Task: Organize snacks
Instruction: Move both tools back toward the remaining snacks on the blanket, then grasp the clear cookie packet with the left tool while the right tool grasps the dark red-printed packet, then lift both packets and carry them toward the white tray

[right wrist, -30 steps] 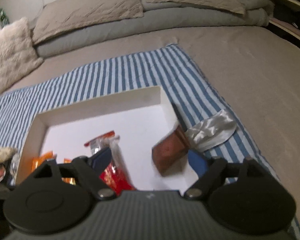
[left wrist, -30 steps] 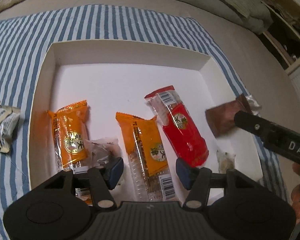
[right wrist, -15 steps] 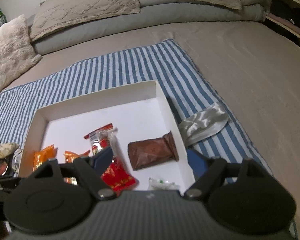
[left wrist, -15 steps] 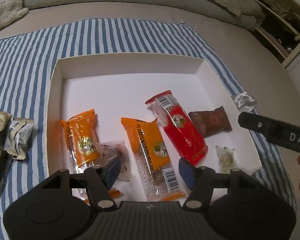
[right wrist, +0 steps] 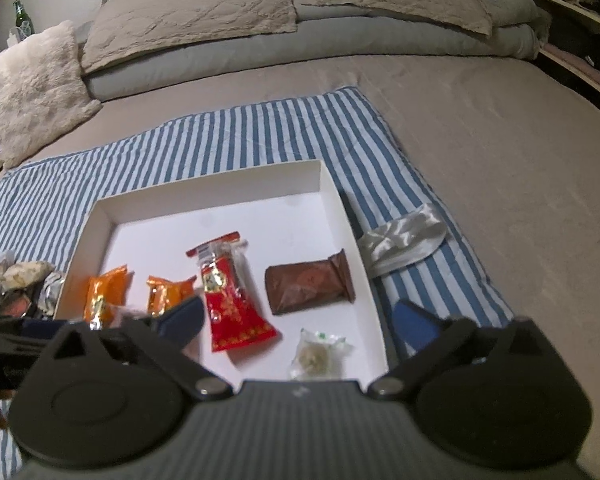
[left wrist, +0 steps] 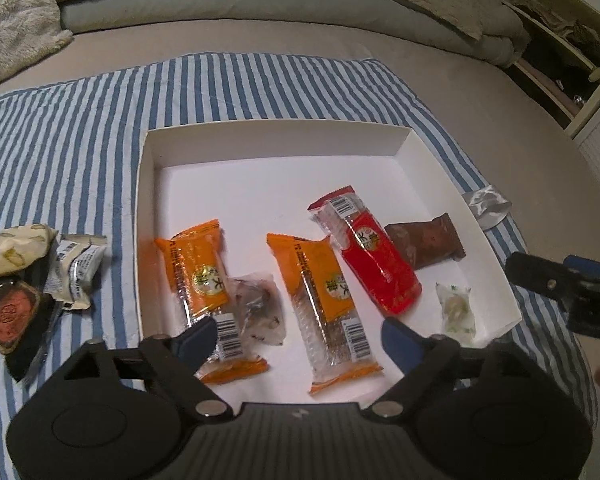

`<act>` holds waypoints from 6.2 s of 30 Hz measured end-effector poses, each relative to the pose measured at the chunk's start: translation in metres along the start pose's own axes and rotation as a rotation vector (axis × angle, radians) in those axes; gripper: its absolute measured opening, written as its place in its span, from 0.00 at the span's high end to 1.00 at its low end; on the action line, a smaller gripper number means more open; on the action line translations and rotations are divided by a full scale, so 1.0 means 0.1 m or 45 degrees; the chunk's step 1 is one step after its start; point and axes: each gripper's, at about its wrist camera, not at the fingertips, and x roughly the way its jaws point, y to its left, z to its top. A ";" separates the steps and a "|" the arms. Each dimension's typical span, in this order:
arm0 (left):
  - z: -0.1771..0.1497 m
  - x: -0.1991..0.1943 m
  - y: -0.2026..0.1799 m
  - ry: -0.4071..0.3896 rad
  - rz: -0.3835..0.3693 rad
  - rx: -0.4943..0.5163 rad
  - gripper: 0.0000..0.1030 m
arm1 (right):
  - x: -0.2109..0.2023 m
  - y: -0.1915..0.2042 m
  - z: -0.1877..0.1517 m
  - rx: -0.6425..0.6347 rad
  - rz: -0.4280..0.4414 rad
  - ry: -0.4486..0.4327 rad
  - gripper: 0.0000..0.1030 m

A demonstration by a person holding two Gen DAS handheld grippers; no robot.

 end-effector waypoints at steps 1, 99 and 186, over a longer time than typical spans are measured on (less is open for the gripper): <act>-0.01 -0.02 0.01 -0.009 0.001 -0.002 0.05 | -0.02 0.00 -0.01 -0.003 0.002 -0.008 0.00; 0.28 -0.04 3.24 -0.139 0.506 -0.554 0.07 | 1.09 3.35 -0.08 -1.064 0.702 0.167 0.12; 0.78 0.73 0.53 -0.217 0.000 -0.172 0.36 | 0.96 0.32 0.43 -0.176 -0.019 -0.090 0.32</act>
